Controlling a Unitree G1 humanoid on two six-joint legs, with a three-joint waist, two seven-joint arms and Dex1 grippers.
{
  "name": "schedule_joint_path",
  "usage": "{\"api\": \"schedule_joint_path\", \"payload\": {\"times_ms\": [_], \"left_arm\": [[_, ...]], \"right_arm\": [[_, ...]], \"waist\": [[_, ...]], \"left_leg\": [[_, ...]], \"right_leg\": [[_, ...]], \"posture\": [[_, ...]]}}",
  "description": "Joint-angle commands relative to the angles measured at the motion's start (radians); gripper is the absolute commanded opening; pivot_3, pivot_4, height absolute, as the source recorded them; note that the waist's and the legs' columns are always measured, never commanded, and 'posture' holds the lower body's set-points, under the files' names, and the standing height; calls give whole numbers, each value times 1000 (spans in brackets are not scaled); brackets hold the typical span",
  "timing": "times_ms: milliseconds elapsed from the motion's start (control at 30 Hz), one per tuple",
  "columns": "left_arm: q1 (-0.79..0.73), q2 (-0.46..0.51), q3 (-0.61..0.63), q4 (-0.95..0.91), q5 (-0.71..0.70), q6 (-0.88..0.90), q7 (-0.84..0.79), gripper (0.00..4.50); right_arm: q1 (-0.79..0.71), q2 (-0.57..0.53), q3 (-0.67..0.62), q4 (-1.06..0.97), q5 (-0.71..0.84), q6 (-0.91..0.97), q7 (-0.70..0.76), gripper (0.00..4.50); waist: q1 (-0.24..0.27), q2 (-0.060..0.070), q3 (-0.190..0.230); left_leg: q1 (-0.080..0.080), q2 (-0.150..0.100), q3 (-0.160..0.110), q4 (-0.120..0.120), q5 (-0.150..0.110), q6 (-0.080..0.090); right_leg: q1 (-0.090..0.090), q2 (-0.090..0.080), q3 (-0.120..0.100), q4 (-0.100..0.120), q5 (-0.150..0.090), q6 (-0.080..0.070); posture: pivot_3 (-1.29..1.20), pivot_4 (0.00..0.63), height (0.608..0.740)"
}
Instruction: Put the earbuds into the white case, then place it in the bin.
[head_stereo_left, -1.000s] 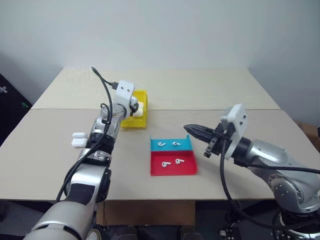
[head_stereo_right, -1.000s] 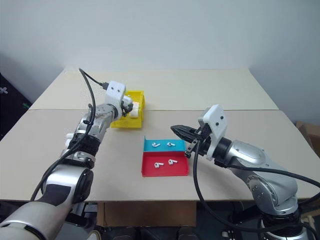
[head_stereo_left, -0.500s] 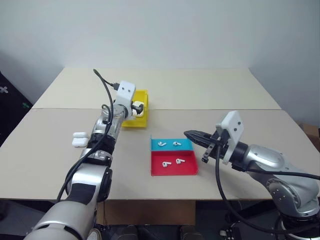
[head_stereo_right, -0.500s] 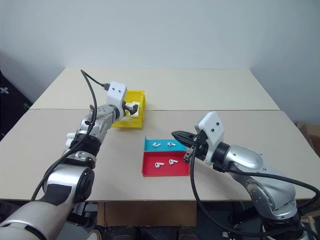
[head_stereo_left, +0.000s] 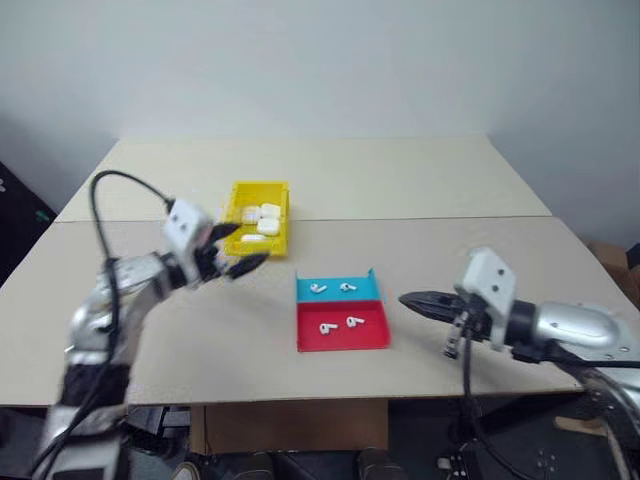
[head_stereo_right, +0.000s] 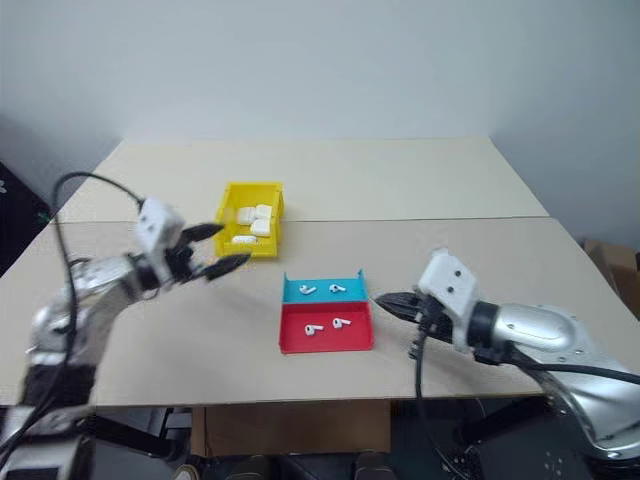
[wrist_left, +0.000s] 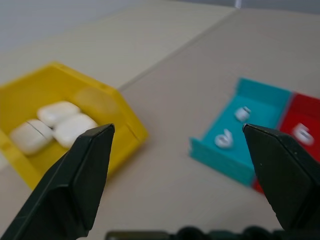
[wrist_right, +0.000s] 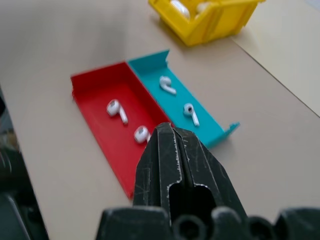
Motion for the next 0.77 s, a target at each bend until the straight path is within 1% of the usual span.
{"api": "schedule_joint_path", "payload": {"times_ms": [33, 67, 133, 200, 267, 333, 400, 567, 700, 767], "left_arm": [[104, 103, 100, -69, -65, -46, -153, 4454], [148, 135, 122, -76, -65, -58, -182, 4454], [231, 190, 173, -91, -71, -69, -232, 4454], [298, 242, 227, -107, -115, -15, -282, 4454], [360, 271, 292, -126, -176, 28, -334, 4454], [390, 278, 332, -145, -202, 35, -343, 4454], [398, 283, 346, -154, -211, 45, -333, 4454], [390, 281, 368, -168, -232, 59, -305, 4454], [402, 273, 378, -173, -241, 56, -302, 4454], [412, 277, 376, -175, -240, 55, -305, 4454]], "right_arm": [[30, -57, -115, 49, -43, -166, 148, 0], [37, -79, -136, 77, -55, -196, 186, 0], [50, -121, -174, 133, -85, -257, 257, 0], [64, -163, -197, 176, -105, -306, 327, 0], [91, -205, -219, 192, -115, -316, 391, 0], [112, -217, -238, 197, -123, -350, 432, 0], [117, -209, -244, 195, -128, -372, 441, 0], [90, -179, -218, 192, -101, -340, 409, 0], [79, -173, -211, 189, -106, -335, 403, 0], [67, -168, -214, 188, -82, -314, 403, 0]], "waist": [[1, 0, 0], [2, 0, 0], [3, 0, 0], [3, 0, 0], [3, 0, 0], [5, 0, 0], [5, 0, 0], [4, 0, 0], [1, 0, 0], [1, 0, 0]], "left_leg": [[1, 0, 0, 0, 0, 0], [2, 0, 0, 0, 0, 0], [3, 0, 1, 0, 0, 0], [4, 1, 2, 0, 0, 0], [3, 1, 2, 0, 0, 0], [3, 1, 3, 0, 0, 0], [3, 1, 3, 0, 0, 0], [3, 1, 3, 0, 0, 0], [4, 1, 3, 0, 0, 0], [4, 1, 3, 0, 0, 0]], "right_leg": [[1, 0, 0, 0, -2, 3], [2, 0, 0, 0, -2, 3], [2, 0, 0, 0, -5, -2], [2, -1, 0, 0, -6, -3], [2, -1, 0, 0, -6, -4], [1, -1, 0, 0, -7, -4], [1, -1, 0, 0, -7, -3], [1, -1, 0, 1, -7, -4], [1, -1, 1, 1, -7, -3], [1, -1, 1, 1, -7, -3]], "posture": [[0, 150, 740], [0, 150, 740], [0, 150, 740], [0, 150, 740], [0, 150, 740], [0, 150, 740], [0, 150, 740], [0, 150, 740], [0, 150, 740], [0, 150, 740]]}}
